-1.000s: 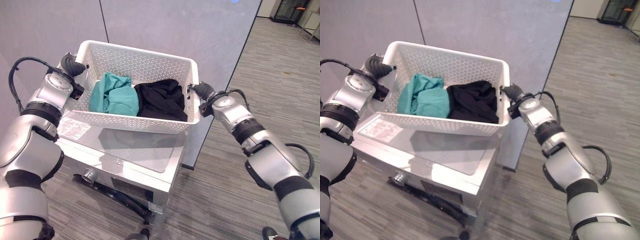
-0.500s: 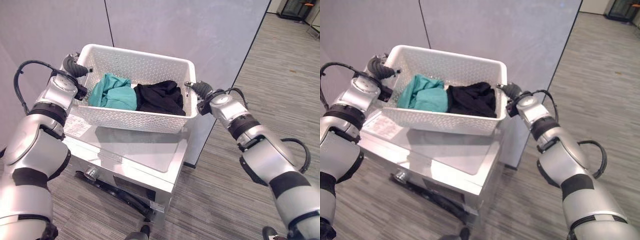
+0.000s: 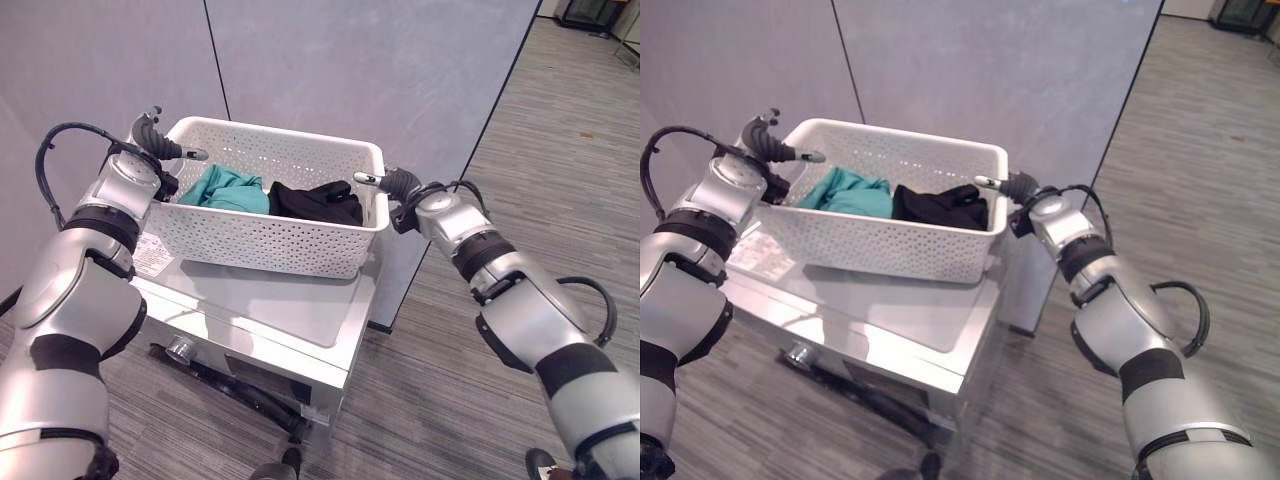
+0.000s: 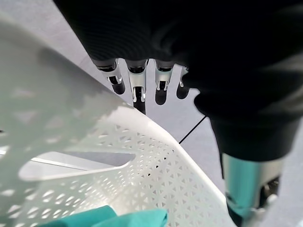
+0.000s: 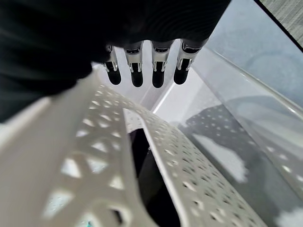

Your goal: Grab the laundry basket,head to the washer,open it,put in the laundry and shut it.

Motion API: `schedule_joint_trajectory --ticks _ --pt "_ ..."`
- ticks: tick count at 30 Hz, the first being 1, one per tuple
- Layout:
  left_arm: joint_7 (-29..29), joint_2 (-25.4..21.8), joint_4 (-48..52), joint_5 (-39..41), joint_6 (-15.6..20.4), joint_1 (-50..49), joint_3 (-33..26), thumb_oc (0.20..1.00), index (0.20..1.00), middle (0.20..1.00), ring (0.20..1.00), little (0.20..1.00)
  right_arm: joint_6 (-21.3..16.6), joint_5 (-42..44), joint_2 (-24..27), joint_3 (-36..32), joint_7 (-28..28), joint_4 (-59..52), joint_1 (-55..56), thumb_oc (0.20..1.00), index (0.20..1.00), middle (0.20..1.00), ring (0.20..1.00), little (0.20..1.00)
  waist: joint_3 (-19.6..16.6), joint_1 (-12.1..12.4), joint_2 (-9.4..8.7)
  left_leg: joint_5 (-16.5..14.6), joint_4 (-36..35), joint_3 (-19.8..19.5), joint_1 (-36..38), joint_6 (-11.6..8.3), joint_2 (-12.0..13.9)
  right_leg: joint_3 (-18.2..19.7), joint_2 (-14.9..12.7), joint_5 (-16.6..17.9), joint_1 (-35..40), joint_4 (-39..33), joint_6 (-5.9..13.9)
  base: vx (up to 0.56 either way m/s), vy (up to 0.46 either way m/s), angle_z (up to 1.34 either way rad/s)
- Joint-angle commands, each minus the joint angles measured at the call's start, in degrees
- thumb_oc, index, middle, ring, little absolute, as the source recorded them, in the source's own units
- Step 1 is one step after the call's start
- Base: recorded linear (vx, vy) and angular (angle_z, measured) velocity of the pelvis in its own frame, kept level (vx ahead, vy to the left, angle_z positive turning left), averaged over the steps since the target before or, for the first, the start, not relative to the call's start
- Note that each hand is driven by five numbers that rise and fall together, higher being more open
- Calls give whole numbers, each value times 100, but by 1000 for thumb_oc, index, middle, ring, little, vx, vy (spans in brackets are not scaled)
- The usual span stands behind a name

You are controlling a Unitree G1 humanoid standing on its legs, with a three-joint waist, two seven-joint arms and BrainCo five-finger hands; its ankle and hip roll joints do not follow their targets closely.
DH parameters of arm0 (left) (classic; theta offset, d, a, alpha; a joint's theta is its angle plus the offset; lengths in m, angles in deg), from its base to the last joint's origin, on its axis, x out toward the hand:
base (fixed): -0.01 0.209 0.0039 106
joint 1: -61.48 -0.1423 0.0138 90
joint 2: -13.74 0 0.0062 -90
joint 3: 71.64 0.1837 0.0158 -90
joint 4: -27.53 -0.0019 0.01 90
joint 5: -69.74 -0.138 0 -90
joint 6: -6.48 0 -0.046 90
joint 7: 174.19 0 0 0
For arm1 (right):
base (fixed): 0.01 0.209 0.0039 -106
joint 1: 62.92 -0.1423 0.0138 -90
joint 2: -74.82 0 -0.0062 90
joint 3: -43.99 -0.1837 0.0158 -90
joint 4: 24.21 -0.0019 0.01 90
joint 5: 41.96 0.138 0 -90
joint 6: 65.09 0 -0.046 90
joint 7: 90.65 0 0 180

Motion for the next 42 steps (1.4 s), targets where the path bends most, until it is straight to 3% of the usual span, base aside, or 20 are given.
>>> schedule_joint_trajectory --ticks 1,7,18,31,37,40,42 --pt "350 -43 -193 -24 561 1358 -49 1000 1000 1000 1000 1000 -356 211 282 115 91 65 -643 1000 1000 1000 1000 1000 2 126 142 -472 -5 393 363 -178 399 -87 -755 89 83 312 568 2 -31 -3" --pt "381 -294 -159 -254 586 1415 61 1000 1000 1000 1000 1000 -346 263 715 110 24 -41 -631 1000 1000 1000 1000 1000 -70 104 144 -399 -78 363 510 -239 468 -143 -677 -126 180 438 526 -13 -62 0" --pt "384 -467 -2 -22 646 1433 -38 1000 1000 1000 1000 1000 -470 394 993 50 116 -201 -591 1000 1000 1000 1000 1000 -18 96 184 -153 -163 154 508 -345 602 -209 -364 -439 232 608 306 -52 -96 5" --pt "307 -990 502 16 743 1277 -175 1000 1000 1000 1000 1000 -675 412 2059 -237 141 -662 -170 1000 1000 1000 1000 1000 84 35 254 253 -239 -97 369 -489 842 -312 109 -645 331 538 7 -87 -102 11" --pt "281 -1182 1227 -114 801 760 -490 1000 1000 1000 1000 1000 -831 395 2907 -894 139 -1157 691 1000 1000 1000 1000 1000 145 -53 286 437 -252 -227 272 -536 937 -350 326 -713 438 477 -147 -102 -82 8" --pt "290 -1223 1455 -284 769 575 -530 1000 1000 1000 1000 1000 -841 370 3056 -1170 122 -1369 1142 1000 1000 1000 1000 1000 152 -61 289 468 -260 -286 256 -532 939 -351 372 -734 455 485 -186 -71 -60 11" --pt "293 -1282 1899 -543 749 235 -715 1000 1000 1000 1000 1000 -923 372 3241 -1760 113 -1878 1940 1000 1000 1000 1000 1000 226 -96 305 545 -238 -376 179 -535 942 -329 457 -763 462 495 -246 -90 -78 8"
